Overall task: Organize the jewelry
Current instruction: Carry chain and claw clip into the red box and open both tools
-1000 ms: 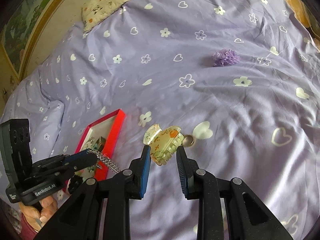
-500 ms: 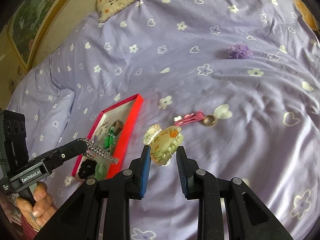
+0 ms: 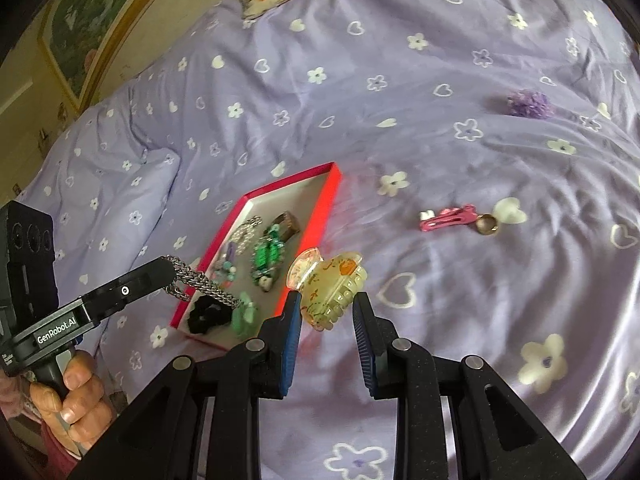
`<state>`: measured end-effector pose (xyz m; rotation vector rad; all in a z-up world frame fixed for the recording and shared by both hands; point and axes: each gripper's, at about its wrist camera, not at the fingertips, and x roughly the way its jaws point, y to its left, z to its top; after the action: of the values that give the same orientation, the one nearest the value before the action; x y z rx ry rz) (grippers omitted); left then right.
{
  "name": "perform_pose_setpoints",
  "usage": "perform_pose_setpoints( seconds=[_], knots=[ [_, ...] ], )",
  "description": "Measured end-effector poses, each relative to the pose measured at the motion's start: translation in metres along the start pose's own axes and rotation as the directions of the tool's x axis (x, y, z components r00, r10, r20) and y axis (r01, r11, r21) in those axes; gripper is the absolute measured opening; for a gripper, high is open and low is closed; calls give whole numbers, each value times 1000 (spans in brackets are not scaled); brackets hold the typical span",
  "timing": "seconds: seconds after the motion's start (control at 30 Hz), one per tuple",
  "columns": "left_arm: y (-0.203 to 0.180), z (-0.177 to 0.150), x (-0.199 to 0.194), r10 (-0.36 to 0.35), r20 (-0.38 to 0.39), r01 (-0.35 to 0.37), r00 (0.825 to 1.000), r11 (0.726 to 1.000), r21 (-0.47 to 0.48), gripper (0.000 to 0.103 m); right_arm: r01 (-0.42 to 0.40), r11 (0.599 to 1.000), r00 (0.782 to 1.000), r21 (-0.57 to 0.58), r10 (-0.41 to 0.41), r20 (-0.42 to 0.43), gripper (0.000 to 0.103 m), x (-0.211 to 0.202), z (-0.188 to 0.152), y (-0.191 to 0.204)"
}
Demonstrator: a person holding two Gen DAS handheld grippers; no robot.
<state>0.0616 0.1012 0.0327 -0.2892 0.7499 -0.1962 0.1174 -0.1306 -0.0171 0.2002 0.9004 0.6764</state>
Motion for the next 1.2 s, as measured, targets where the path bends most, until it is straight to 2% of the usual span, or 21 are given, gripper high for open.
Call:
perform_pose_setpoints(
  seconds=[0.23,0.57,1.0,1.2],
  knots=[
    [28,-5,-17,48,28,-46,998,998,-50,12,-31,999,999,-43,30,-26,26,11,-1,26],
    [69,-11,-21,101,25,-97,995,987,-125,12,-68,993,995,-93,61,-79,26,37,-1,54],
    [102,-15,-1,148,-9,-147,989,973,-176,12,-102,985,982,-141,77,-173,26,91,2,80],
    [120,-28,18,159,-58,-168,986,963,-209,12,-97,983,972,-155,60,-227,26,116,-2,82]
  ],
)
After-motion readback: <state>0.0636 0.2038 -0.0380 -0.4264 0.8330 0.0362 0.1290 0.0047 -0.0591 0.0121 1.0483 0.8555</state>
